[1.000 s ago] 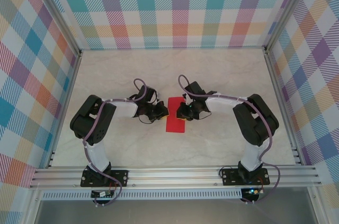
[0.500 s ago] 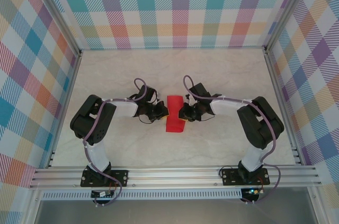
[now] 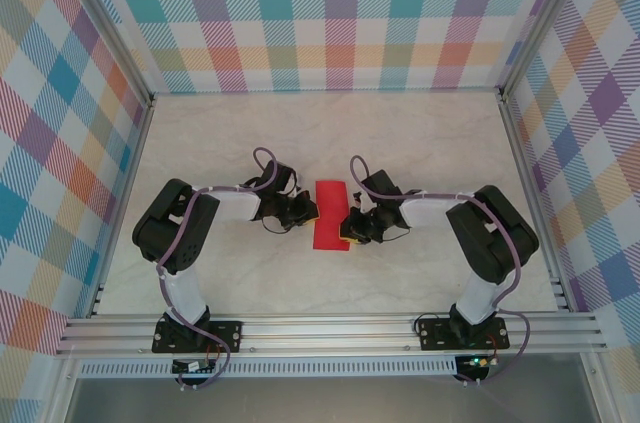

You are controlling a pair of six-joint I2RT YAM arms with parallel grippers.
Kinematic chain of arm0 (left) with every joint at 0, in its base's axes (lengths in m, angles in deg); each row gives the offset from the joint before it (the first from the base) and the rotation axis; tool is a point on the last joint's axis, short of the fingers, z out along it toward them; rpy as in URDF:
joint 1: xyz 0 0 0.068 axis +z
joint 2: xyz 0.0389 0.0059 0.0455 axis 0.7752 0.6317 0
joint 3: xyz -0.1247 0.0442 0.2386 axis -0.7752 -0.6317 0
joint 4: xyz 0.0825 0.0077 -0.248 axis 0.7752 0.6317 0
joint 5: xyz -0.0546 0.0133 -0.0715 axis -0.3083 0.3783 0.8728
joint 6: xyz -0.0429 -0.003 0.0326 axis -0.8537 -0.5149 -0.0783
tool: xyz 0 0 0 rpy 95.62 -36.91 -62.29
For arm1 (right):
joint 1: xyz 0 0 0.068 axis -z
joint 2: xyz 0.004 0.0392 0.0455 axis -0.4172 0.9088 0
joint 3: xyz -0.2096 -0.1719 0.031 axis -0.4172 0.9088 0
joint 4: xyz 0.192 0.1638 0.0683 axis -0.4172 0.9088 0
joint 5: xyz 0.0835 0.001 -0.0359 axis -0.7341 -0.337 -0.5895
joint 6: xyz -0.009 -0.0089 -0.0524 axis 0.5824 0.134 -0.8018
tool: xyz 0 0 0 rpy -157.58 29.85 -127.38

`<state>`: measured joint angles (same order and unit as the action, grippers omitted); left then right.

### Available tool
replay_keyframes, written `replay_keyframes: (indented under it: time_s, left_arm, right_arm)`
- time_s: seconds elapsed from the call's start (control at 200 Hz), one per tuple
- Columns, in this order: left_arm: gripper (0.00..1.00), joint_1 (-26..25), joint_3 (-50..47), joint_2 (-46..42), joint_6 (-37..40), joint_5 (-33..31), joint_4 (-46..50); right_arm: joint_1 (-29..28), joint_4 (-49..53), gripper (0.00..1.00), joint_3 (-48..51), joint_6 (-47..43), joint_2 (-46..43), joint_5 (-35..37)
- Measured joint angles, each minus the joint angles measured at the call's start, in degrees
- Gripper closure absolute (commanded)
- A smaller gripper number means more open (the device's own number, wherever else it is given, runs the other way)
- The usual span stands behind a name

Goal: Fold a paper plane with a square sheet of paper (pick it up from the middle)

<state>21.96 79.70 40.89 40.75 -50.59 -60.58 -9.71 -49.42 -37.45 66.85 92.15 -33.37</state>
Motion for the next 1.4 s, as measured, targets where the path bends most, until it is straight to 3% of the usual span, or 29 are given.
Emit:
replay_keyframes:
  time_s: [0.485,0.745,0.965,1.2,1.4]
  left_arm:
    - [1.0,-0.22,0.09,0.0,0.0,-0.24,0.11]
    - [1.0,-0.26,0.09,0.0,0.0,-0.24,0.11]
    - [1.0,-0.26,0.09,0.0,0.02,-0.26,0.13]
    - [1.0,-0.26,0.09,0.0,0.02,-0.24,0.13]
    - [1.0,-0.26,0.09,0.0,0.22,-0.31,0.11]
  right_arm:
    - [-1.27,0.11,0.92,4.33,0.33,-2.95,-0.17]
    - [-0.37,4.2,0.89,-2.08,-0.74,-4.39,3.98]
    - [2.08,1.62,0.9,-10.88,-2.25,1.42,5.66]
    - [5.07,-0.57,0.9,-11.13,-2.4,8.33,6.21]
    - [6.47,-1.75,0.9,-10.91,-1.11,9.01,4.13]
